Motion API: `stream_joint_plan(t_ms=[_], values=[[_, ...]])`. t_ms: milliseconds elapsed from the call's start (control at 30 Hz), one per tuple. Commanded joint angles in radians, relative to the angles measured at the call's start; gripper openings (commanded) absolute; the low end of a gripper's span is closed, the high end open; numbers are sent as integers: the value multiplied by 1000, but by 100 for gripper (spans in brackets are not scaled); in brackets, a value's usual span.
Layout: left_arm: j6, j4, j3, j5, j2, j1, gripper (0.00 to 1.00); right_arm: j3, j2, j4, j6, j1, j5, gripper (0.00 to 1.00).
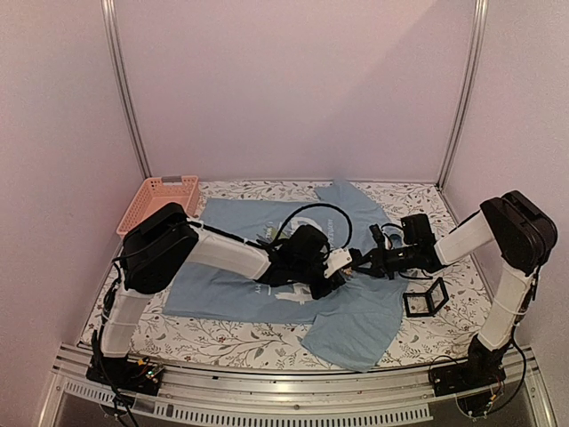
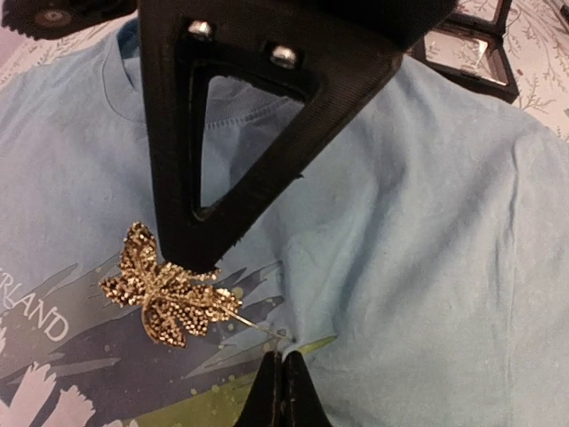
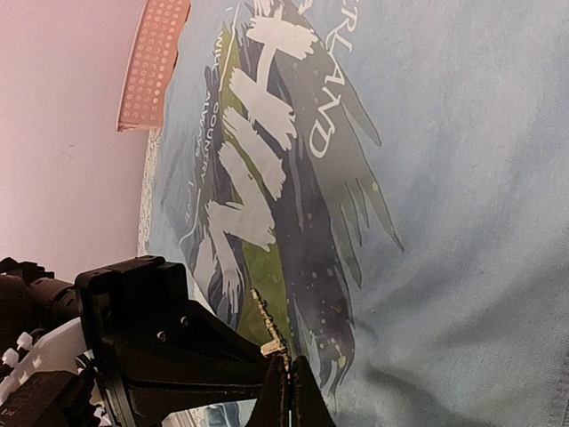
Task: Pin the brooch onto the clothing
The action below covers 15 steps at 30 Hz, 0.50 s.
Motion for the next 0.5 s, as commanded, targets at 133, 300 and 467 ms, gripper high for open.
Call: stream_joint_plan(t_ms=[133,300,467], values=[[16,29,-18,-30,-12,-4,0,-5,30,-26,-19,10,-23,0],[14,33,-22,-28,-15,-3,0,-2,35,-29,-23,11,-18,0],[6,45,-20,-26,-13,-3,0,-5,40,-33,-26,20,-16,0]])
